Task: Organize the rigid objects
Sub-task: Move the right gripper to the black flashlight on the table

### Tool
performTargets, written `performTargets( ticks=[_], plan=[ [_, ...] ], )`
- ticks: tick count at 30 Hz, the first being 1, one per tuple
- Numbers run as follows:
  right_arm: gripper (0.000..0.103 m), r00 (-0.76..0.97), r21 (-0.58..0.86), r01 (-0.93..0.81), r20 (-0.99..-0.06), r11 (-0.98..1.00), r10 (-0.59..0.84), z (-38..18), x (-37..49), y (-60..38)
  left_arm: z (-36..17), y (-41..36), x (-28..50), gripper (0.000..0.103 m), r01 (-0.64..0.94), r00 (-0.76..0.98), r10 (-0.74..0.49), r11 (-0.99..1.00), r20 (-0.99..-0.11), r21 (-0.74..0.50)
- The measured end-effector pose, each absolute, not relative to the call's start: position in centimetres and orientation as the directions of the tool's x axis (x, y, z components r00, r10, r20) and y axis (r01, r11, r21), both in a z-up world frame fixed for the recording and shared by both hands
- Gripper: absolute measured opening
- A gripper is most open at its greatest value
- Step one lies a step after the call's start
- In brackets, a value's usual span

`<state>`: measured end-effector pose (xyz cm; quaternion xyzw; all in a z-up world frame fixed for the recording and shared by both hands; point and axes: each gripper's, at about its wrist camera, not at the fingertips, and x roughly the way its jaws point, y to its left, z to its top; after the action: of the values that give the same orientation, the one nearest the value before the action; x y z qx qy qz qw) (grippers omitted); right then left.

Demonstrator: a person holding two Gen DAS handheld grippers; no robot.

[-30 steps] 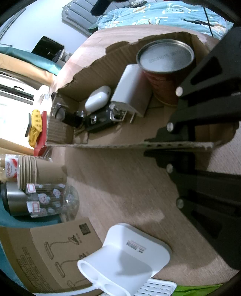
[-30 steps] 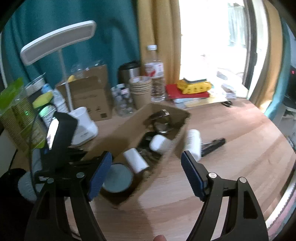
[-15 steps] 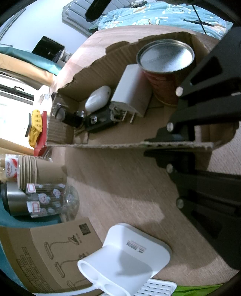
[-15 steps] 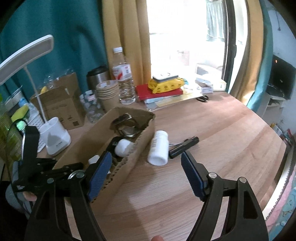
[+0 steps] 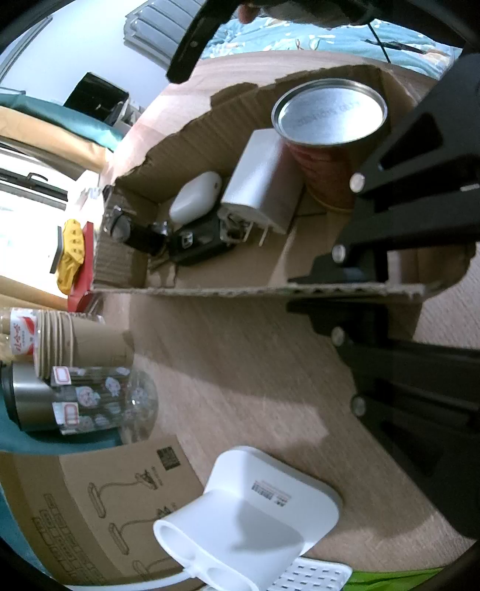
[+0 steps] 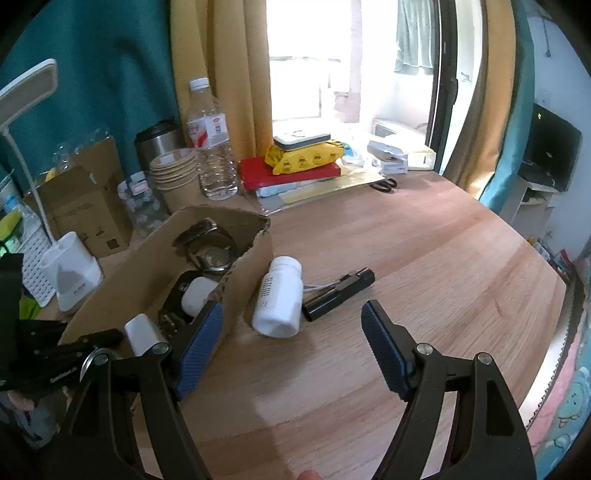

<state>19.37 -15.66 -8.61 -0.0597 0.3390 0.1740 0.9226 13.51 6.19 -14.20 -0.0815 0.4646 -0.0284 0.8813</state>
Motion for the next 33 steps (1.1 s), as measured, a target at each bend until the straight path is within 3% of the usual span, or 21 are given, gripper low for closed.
performTargets(
  ticks=[15,25,33],
  plan=[
    [0.078,0.713,0.025,-0.201,-0.681,0.979,0.164,-11.0,24.5,-17.2,-14.1,6.2,13.5,0.005,-0.026,0.567,-0.127,0.985,-0.814,-0.171],
    [0.056,0.666,-0.002,-0.156,-0.739,0.988,0.104,-13.5,27.6,-16.4,-14.1,6.2,13.5,0.005,-0.026,0.567,-0.127,0.985,-0.814,-0.171],
    [0.049,0.643,0.018,-0.154,-0.758,0.988,0.114,-14.7,28.7,-16.1,-14.1,6.1,13.5,0.005,-0.025,0.567,-0.128,0.985,-0.814,-0.173]
  ],
)
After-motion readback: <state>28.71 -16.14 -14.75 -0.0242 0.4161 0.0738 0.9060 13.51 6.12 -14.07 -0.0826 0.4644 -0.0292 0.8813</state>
